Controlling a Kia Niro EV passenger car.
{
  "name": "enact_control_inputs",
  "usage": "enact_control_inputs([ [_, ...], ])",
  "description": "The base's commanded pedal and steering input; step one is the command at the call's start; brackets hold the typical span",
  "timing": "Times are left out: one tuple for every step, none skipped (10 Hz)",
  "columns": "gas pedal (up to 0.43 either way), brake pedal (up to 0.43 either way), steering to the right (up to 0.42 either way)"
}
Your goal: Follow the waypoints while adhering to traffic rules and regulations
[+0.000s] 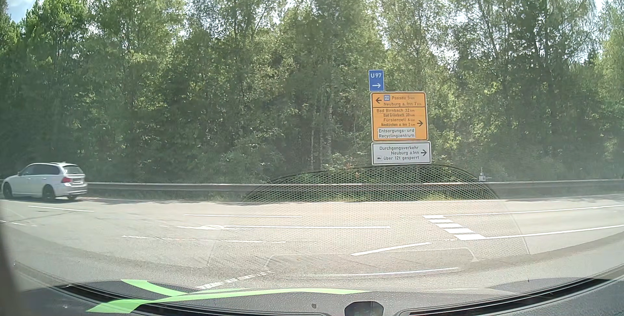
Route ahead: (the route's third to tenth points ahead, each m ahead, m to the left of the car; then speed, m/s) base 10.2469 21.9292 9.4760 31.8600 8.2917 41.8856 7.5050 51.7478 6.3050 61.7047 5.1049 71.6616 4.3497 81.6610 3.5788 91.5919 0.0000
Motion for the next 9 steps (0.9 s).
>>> enact_control_inputs([
  [0.000,0.262,-0.063],
  [0.000,0.262,-0.063],
  [0.000,0.262,-0.063],
  [0.000,0.262,-0.063],
  [0.000,0.262,-0.063],
  [0.000,0.262,-0.063],
  [0.000,0.262,-0.063],
  [0.000,0.262,-0.063],
  [0.000,0.262,-0.063],
])
